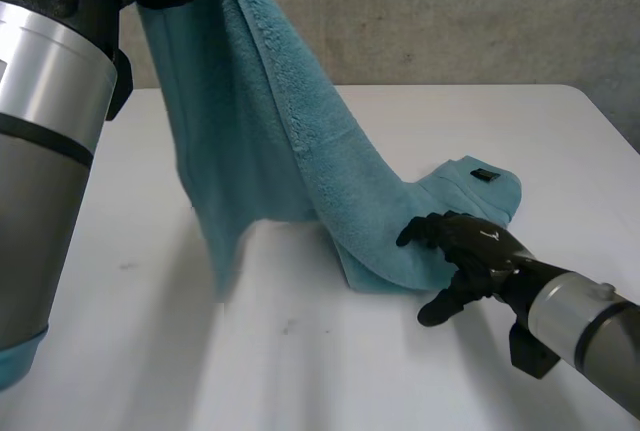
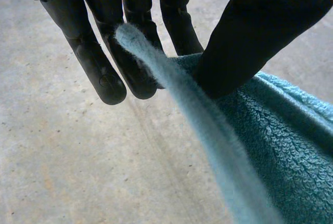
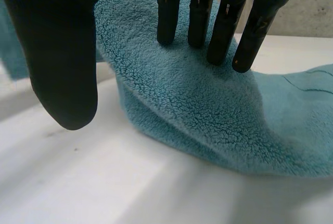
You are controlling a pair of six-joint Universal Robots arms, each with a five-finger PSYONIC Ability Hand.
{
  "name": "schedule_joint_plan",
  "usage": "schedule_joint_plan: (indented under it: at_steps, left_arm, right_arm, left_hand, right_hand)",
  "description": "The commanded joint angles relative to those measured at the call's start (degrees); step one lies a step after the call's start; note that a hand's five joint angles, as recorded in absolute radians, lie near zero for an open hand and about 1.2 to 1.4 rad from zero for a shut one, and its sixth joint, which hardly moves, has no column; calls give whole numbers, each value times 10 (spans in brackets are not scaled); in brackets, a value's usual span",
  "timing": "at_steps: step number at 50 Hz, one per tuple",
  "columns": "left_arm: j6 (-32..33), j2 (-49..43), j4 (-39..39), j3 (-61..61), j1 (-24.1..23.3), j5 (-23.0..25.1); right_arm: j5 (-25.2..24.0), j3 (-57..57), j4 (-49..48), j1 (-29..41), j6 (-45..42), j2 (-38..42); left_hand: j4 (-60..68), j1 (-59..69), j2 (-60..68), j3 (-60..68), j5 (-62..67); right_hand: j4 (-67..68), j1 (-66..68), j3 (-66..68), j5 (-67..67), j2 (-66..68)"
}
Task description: Fold the laundry
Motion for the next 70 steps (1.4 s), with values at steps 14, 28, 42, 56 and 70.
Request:
schedule_joint_plan:
  at_steps: [14,28,42,56,70]
  left_arm:
    - [-3,38,0,-29,-7,-2]
    - [-5,32,4,-44,23,-3]
    - [-5,32,4,-46,38,-3]
    - [-16,32,5,-55,48,-2]
    - [-16,38,-3,-60,101,1]
  right_arm:
    - [122,-171,-78,143,25,198]
    - [160,-205,-104,158,18,251]
    - [161,-228,-110,169,5,285]
    - [209,-273,-121,160,-42,314]
    - [29,-318,84,-53,-121,-39]
  left_hand:
    - [115,145,113,116,150]
    - [115,145,113,116,150]
    - [115,145,113,116,150]
    - [115,145,113,116,150]
    - [115,145,113,116,150]
  right_hand:
    - [270,304,268,284,269]
    - [63,97,61,77,62]
    - [169,203,167,183,167]
    - [545,579,543,559,544]
    - [545,579,543,559,544]
